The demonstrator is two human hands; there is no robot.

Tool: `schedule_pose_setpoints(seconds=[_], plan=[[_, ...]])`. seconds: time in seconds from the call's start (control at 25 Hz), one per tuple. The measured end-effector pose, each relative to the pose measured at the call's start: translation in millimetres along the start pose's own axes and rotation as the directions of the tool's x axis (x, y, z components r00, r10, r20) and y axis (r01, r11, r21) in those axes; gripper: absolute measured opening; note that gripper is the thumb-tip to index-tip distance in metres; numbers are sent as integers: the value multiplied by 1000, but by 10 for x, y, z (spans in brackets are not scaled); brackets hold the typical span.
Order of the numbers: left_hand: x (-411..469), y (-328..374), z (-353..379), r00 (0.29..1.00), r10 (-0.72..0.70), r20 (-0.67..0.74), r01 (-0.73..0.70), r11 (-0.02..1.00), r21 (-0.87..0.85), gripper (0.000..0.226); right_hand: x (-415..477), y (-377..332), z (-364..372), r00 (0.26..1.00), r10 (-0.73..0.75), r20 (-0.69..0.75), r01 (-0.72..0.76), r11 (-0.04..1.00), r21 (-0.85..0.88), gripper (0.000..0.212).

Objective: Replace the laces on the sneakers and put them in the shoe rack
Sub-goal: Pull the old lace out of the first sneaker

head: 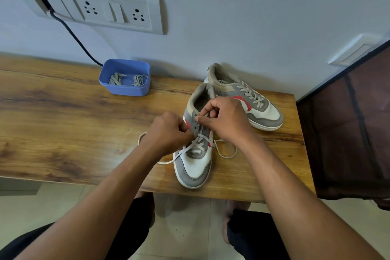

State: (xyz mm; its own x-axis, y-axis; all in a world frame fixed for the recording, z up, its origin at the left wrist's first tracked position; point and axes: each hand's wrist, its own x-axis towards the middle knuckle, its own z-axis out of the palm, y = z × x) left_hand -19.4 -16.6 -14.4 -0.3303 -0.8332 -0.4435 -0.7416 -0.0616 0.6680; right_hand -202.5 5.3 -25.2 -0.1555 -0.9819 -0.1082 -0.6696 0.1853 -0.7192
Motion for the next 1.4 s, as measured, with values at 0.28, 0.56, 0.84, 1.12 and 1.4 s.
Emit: schedule_pose_setpoints(seconds=[0.28, 0.56, 0.84, 1.12, 1.4], plan=[[8, -19, -68, 993, 9, 116, -5, 1000, -29, 21, -17, 11, -7, 999, -12, 36, 11, 1000, 19, 16], [23, -40, -123, 971, 4, 239, -8, 1000, 15, 28, -25, 32, -8, 999, -19, 35, 18, 1000, 26, 17], [3, -48, -170, 940, -10, 342, -14, 998, 68, 28, -24, 26, -11, 999, -28, 38, 27, 999, 35, 17], [-17, -20, -190, 939, 43, 342, -73, 994, 77, 16, -27, 35, -5, 999, -28, 35, 26, 998, 53, 17], [-8, -6, -134, 944, 58, 324, -88, 993, 79, 23, -29, 27, -6, 999, -32, 26, 31, 998, 46, 17]])
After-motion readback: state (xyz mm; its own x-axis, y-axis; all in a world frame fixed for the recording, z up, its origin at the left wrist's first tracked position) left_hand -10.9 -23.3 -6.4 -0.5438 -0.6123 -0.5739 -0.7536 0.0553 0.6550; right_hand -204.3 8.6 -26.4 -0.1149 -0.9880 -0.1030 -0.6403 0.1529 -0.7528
